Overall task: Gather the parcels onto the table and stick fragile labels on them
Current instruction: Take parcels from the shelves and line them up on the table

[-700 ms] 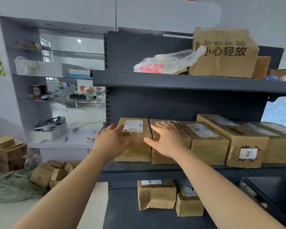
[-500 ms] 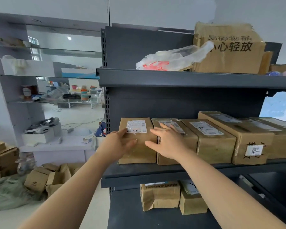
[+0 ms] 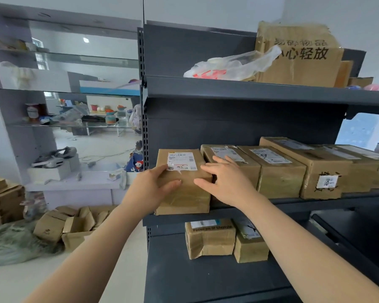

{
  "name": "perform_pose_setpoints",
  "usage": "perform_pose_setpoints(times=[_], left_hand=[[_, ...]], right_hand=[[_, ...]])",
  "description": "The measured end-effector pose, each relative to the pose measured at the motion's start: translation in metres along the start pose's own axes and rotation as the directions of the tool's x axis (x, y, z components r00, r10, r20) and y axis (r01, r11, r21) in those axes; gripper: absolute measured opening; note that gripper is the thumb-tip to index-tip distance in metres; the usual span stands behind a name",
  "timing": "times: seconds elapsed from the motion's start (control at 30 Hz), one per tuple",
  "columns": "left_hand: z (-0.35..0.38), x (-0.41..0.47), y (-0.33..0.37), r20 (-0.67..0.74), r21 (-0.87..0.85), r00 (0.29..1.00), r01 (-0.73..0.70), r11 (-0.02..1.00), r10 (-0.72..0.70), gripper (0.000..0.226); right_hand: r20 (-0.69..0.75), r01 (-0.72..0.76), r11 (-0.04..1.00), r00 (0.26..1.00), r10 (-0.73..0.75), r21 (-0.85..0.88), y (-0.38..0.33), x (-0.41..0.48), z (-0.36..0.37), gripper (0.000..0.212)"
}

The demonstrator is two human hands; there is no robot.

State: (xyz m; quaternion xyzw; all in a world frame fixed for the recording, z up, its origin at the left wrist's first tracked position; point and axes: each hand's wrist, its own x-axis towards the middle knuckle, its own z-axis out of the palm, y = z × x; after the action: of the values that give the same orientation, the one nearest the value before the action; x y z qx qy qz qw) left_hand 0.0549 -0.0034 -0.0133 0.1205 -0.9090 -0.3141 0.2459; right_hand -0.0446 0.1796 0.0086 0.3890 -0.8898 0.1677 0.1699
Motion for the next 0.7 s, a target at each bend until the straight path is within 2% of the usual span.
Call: perform_pose_setpoints(times=[0.13,0.27,0.4,0.5,0.7], left_hand=[[-0.006,-0.031,0.009,-0.046,-0.025,0.999,0.017,1.0,-0.018,0.07],[-0.008,-0.053,0.017,-0.073,-0.013,0.997,0.015,1.0,-0.016,0.068],[-0.006,-0.068,0.018,-0.043,-0.09,0.996,0.069,0.994,-0.073,0.068],[-0.002,-0.077,0.021,-0.025,-0.133,0.998,0.056,0.99,-0.06,0.064],[-0.002,-0.101,0.019,-0.037,-0.217,0.998,0.042,0.975,-0.051,0.071]], right_hand=[[-0.039,0.032,0.998,0.999,-0.031,0.05,-0.01,-0.026,-0.008,0.059],[-0.063,0.007,0.977,0.998,0.007,0.214,-0.016,-0.049,-0.012,0.056],[0.014,-0.087,0.914,0.996,0.088,0.397,-0.017,-0.062,-0.007,0.062],[0.036,-0.135,0.837,0.99,0.137,0.53,-0.019,-0.068,-0.007,0.053],[0.01,-0.146,0.815,0.985,0.169,0.56,-0.028,-0.095,-0.003,0.059]])
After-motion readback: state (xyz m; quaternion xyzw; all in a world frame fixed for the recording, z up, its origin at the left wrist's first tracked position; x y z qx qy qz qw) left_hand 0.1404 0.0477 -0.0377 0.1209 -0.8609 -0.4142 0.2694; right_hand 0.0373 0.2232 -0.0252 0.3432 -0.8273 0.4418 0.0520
